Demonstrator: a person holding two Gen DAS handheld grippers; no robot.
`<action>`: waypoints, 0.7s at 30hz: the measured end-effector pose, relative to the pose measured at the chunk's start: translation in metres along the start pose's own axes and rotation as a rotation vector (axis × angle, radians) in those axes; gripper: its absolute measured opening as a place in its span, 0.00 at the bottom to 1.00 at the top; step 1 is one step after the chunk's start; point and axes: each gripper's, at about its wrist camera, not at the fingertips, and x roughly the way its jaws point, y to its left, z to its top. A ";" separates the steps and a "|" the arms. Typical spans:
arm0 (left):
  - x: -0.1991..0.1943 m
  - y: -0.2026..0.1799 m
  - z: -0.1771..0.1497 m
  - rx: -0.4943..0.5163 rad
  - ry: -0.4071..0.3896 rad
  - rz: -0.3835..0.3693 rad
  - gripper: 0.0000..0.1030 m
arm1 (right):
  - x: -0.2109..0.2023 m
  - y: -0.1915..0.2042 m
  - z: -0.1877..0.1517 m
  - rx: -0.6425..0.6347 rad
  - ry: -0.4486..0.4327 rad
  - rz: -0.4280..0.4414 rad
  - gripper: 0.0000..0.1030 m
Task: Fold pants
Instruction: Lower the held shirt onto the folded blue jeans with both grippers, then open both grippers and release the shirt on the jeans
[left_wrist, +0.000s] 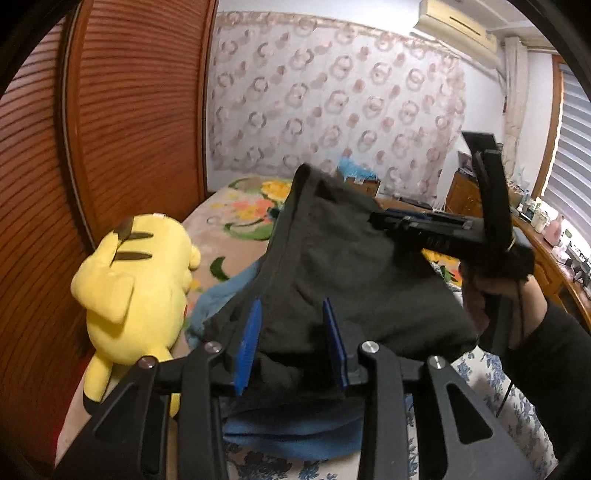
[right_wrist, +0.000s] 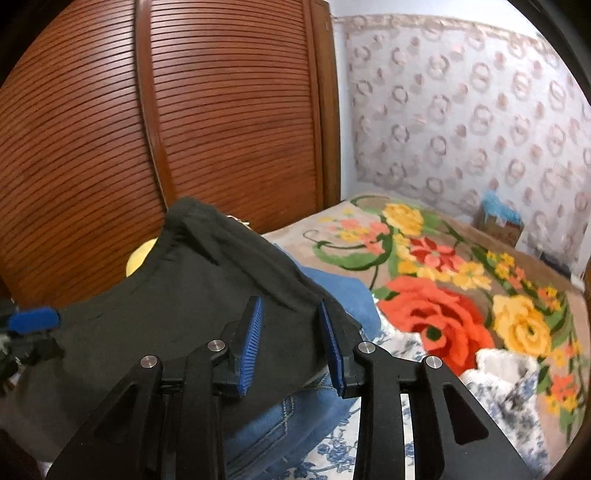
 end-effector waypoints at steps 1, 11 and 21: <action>0.000 -0.001 -0.001 0.005 0.002 0.002 0.32 | 0.000 -0.001 -0.001 0.005 0.000 0.003 0.31; -0.012 0.000 -0.005 0.027 -0.004 0.039 0.32 | -0.021 0.009 -0.009 0.034 -0.027 -0.017 0.31; -0.027 -0.003 -0.011 0.046 -0.012 0.064 0.32 | -0.064 0.036 -0.024 0.029 -0.048 -0.015 0.31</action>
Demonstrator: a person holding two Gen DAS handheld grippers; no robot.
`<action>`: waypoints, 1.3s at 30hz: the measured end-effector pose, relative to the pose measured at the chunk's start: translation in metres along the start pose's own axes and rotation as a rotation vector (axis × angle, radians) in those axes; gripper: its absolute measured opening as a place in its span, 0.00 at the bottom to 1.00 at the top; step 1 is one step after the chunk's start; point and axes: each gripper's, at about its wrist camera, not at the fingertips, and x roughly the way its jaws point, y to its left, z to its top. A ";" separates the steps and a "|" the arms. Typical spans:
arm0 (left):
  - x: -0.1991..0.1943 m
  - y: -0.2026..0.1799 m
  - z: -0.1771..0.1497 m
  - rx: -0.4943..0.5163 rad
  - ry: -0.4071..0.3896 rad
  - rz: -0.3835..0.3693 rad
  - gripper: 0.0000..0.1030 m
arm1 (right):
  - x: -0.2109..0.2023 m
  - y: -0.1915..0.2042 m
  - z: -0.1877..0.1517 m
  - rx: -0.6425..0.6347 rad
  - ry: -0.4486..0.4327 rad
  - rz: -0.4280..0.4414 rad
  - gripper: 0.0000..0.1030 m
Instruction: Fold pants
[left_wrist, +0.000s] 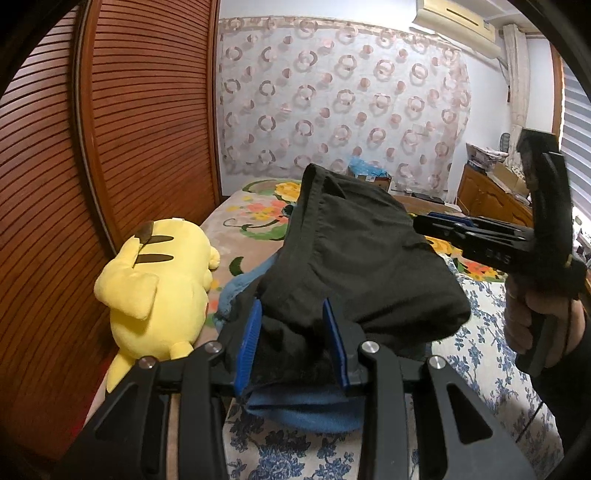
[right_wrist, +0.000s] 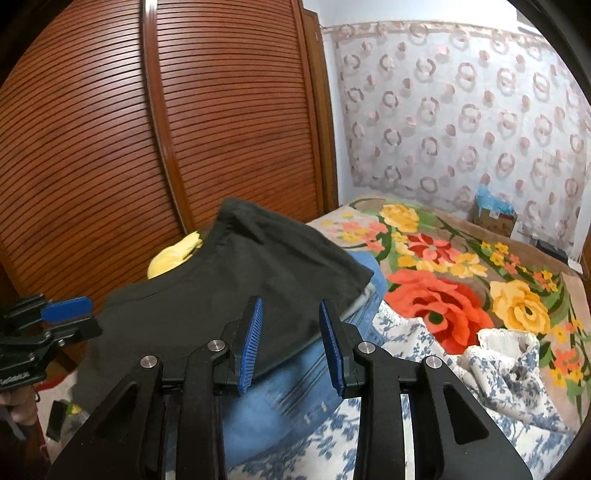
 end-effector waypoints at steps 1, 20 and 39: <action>-0.001 -0.001 0.000 0.004 0.002 0.000 0.32 | -0.004 0.002 -0.001 -0.003 -0.004 0.000 0.31; -0.051 -0.030 -0.005 0.034 -0.069 -0.065 0.33 | -0.093 0.029 -0.032 0.016 -0.066 -0.043 0.31; -0.083 -0.071 -0.027 0.100 -0.087 -0.124 0.35 | -0.158 0.038 -0.075 0.095 -0.089 -0.186 0.42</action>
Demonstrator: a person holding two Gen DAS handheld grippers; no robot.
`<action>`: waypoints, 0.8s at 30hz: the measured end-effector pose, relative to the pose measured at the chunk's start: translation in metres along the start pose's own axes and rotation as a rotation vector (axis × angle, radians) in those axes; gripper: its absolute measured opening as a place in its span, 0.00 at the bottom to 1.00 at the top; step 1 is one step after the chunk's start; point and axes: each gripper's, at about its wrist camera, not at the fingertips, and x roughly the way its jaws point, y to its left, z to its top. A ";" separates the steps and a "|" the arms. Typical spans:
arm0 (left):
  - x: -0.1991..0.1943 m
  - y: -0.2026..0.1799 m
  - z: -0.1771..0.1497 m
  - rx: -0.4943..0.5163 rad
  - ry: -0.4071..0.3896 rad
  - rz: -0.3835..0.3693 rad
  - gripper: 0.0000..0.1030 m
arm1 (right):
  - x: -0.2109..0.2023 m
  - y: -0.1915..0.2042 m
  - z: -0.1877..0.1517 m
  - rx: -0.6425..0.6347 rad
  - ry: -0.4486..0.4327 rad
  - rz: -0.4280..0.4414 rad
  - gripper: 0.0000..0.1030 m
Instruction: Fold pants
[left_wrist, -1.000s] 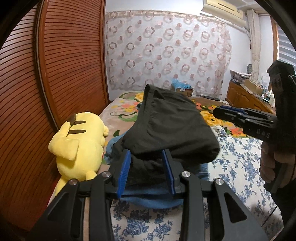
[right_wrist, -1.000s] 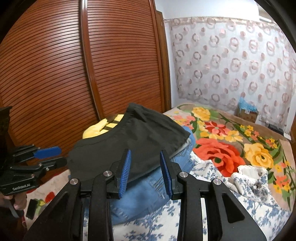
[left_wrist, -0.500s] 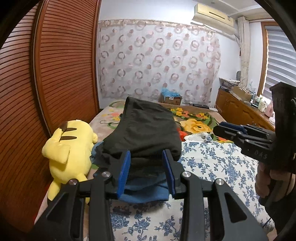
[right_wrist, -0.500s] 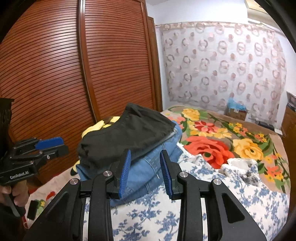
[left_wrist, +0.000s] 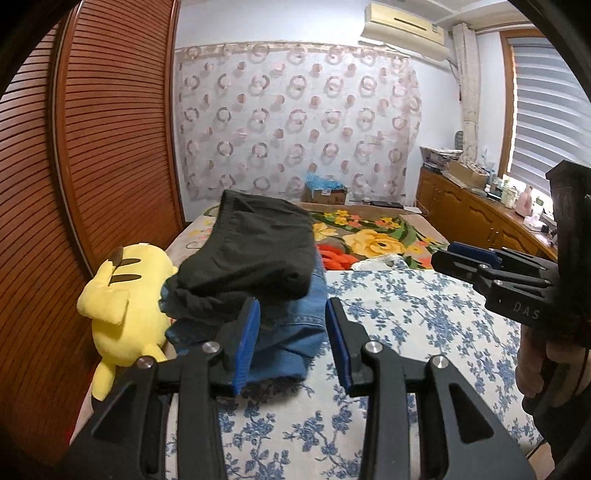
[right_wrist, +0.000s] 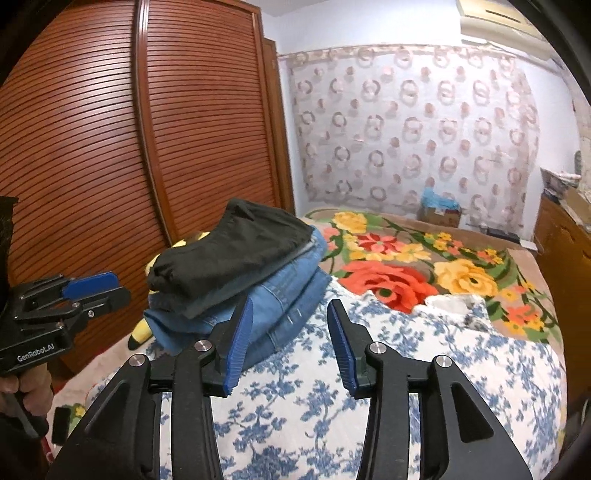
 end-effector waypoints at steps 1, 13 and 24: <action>-0.002 -0.003 -0.001 0.003 -0.002 -0.007 0.35 | -0.002 -0.001 -0.001 0.001 -0.002 -0.008 0.43; -0.026 -0.043 -0.012 0.067 -0.008 -0.065 0.35 | -0.064 -0.011 -0.033 0.048 -0.034 -0.117 0.51; -0.044 -0.087 -0.014 0.105 -0.018 -0.132 0.35 | -0.124 -0.029 -0.064 0.114 -0.040 -0.218 0.67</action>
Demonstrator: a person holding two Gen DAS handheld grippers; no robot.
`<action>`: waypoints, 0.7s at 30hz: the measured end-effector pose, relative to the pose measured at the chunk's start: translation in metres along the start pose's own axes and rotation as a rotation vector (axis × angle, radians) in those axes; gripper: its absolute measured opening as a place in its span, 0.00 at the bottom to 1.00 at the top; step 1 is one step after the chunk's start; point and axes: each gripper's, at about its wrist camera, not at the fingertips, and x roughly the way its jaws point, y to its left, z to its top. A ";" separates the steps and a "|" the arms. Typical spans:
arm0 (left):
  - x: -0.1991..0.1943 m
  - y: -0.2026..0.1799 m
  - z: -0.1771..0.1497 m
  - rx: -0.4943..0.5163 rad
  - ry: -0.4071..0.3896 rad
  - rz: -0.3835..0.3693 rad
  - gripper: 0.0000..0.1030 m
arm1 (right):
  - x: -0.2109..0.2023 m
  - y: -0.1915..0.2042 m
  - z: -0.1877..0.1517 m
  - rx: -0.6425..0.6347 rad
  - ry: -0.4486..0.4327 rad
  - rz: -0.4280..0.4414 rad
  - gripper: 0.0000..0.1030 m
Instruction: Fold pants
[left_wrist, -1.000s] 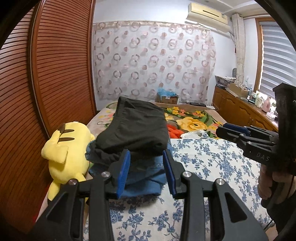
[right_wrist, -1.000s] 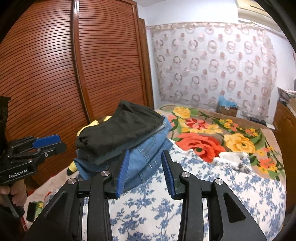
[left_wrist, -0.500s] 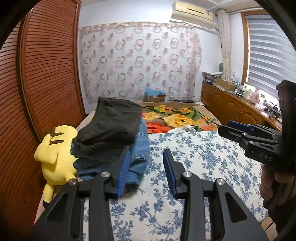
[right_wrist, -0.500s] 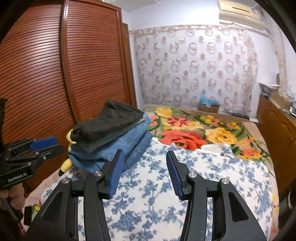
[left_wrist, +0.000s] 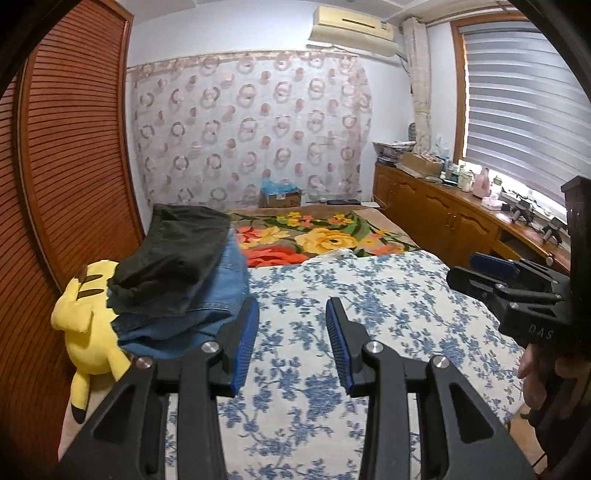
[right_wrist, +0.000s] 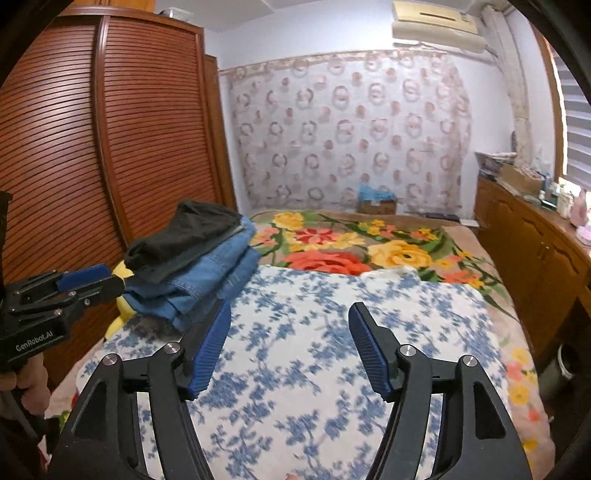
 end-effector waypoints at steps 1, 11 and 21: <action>0.001 -0.004 0.000 0.004 0.002 -0.006 0.36 | -0.003 -0.003 -0.003 0.009 0.001 -0.009 0.68; 0.009 -0.041 0.002 0.020 0.003 -0.053 0.36 | -0.031 -0.030 -0.020 0.055 -0.024 -0.115 0.68; -0.007 -0.046 0.006 0.009 -0.040 -0.058 0.36 | -0.064 -0.036 -0.015 0.069 -0.106 -0.152 0.68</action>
